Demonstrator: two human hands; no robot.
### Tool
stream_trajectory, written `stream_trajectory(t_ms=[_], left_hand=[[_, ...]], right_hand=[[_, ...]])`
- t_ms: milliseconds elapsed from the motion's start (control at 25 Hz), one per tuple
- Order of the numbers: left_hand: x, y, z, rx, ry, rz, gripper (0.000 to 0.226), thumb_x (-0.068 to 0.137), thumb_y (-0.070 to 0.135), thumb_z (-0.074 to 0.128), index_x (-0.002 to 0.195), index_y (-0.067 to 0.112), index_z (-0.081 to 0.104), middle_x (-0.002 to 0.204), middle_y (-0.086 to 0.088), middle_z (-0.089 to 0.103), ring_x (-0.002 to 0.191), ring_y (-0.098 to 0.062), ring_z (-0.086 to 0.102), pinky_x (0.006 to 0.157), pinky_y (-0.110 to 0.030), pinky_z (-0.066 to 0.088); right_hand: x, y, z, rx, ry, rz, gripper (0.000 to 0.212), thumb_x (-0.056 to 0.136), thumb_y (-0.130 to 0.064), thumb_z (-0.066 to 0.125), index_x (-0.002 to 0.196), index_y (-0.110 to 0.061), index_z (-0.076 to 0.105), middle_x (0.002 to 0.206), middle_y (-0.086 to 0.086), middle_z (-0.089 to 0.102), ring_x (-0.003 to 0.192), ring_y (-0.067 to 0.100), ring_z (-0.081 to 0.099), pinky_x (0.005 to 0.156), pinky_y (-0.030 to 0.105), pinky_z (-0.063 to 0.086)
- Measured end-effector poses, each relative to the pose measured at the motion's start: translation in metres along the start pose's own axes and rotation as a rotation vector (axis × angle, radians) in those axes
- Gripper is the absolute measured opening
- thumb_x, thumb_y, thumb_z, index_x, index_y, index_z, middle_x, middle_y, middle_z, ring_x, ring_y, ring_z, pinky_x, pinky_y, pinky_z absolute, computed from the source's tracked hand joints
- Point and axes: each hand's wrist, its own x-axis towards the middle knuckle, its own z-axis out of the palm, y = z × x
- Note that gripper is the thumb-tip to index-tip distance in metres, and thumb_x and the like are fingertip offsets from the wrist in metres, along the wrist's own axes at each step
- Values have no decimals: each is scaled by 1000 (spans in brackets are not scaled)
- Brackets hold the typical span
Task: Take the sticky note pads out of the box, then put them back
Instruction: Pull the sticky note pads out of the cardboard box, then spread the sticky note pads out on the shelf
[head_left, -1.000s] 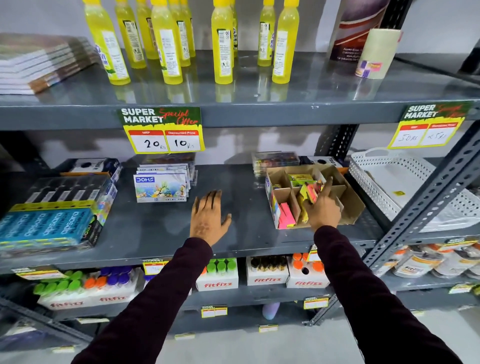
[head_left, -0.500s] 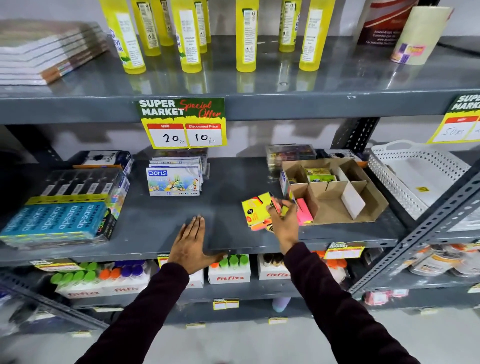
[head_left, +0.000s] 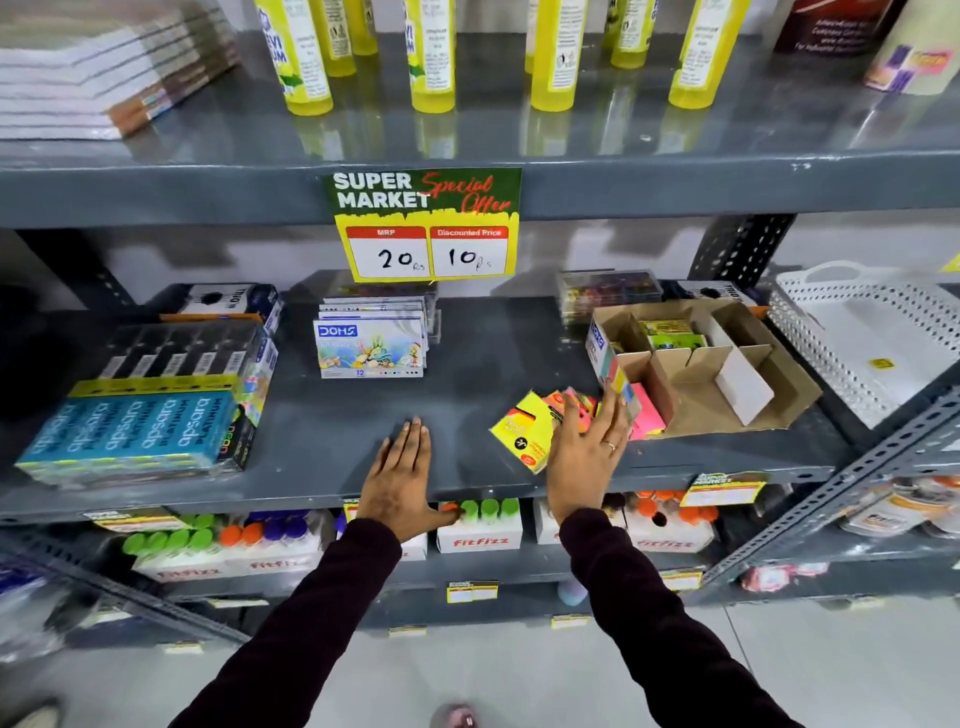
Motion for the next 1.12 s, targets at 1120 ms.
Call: stream_trajectory(t_ms=[1120], left_hand=[[1,2,1,-55,-10,-50,114,59,71,54,142,1,18,151,-14,19,139,-27,14,110,-34,-1]], right_hand=[[85,-76,37,-190,-486,-124,81,83,-66,44,129,0,46,134,32,48,131,44,38,118,56,11]])
